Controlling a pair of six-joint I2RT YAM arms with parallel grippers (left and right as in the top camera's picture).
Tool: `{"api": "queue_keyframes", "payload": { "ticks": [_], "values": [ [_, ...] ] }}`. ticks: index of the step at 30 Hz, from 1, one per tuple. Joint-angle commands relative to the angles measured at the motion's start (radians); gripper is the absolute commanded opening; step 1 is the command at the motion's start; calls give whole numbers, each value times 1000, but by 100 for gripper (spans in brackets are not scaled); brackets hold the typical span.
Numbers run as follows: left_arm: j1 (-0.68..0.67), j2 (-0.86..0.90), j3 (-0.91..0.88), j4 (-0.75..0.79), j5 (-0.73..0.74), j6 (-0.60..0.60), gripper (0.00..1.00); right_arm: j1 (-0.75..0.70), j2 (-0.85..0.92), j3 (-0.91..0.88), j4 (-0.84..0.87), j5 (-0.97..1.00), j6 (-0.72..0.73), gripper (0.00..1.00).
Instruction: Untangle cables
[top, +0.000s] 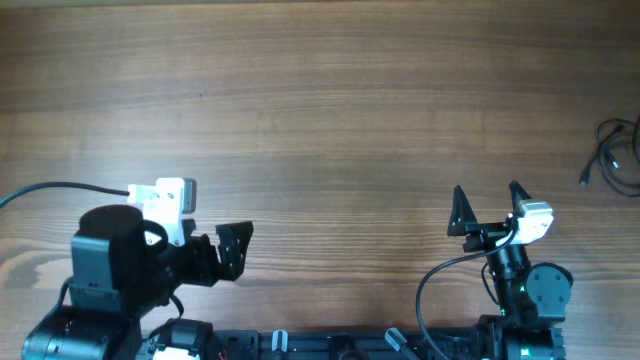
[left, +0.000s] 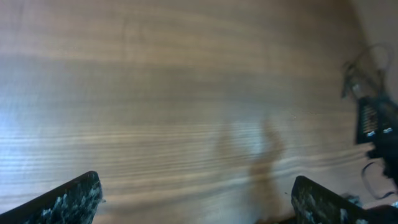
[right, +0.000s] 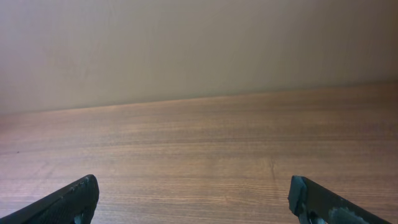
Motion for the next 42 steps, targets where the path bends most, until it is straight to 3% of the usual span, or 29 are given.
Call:
{"api": "queue_keyframes", "payload": {
  "ticks": [1, 4, 10, 14, 17, 22, 29, 31, 36, 42],
  "values": [
    [-4, -99, 7, 98, 85, -19, 100, 3, -19, -6, 5, 25, 14, 100],
    [-3, -288, 7, 156, 41, -83, 100, 3, -19, -6, 5, 25, 14, 100],
    [-3, -649, 7, 72, 4, -105, 100, 3, -19, -6, 5, 25, 14, 100],
    [-2, -671, 22, -66, -12, -109, 100, 3, -18, -6, 5, 25, 14, 100],
    [-1, -671, 5, -72, -20, -98, 100, 3, -18, -6, 5, 25, 14, 100],
    [3, -671, -265, 286, -2, -97, 100, 3, -18, -6, 5, 25, 14, 100],
    [3, -671, -893, 1333, 42, -101, 100, 3, -18, -6, 5, 25, 14, 100],
    [3, -671, -982, 1466, -19, -101, 100, 3, -18, -6, 5, 25, 14, 100],
    [10, -671, -1049, 1448, -208, -131, 100, 3, -18, -6, 5, 25, 14, 100],
    [104, -678, -1082, 1327, -242, -130, 100, 3, -18, -6, 5, 25, 14, 100]
  ]
}}
